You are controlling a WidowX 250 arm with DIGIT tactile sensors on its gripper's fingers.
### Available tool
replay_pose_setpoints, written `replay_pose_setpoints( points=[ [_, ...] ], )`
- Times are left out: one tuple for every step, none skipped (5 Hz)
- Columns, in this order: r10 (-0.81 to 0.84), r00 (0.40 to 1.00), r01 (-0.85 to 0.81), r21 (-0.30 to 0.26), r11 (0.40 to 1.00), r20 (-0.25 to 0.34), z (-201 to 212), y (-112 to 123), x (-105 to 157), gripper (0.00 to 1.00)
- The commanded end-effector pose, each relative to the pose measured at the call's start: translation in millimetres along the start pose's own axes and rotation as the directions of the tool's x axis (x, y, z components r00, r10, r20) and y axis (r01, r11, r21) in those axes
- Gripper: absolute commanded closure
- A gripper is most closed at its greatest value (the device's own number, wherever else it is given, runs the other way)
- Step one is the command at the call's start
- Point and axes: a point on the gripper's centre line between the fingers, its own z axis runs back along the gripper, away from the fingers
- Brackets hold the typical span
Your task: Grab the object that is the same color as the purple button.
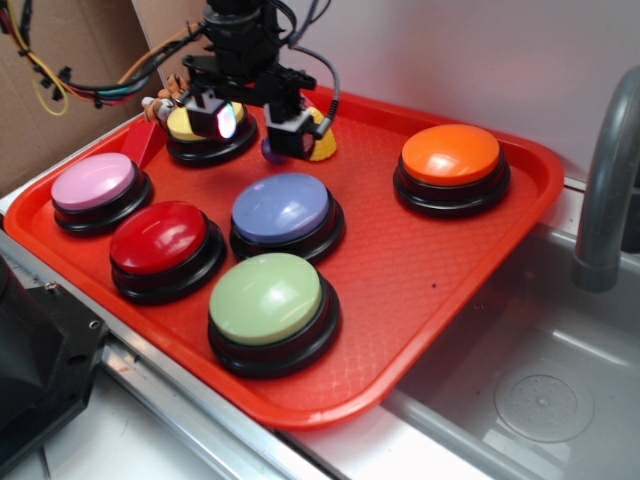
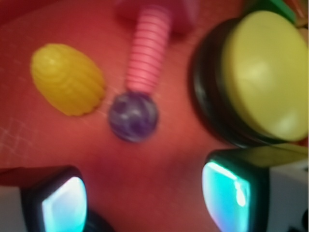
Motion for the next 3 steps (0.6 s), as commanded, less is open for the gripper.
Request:
replay_pose_setpoints(
  points=[
    [-0.006,0.999,0.007,-0.016,1.0,0.053,-2.9,2.7,23.2,0.0],
    [-0.005,0.998,0.006,-0.023,1.0,0.059,-6.4,3.1,27.8,0.0],
    [-0.02,0.997,0.021,-0.021,1.0,0.071,-8.1,0.1,32.6,0.0]
  ],
)
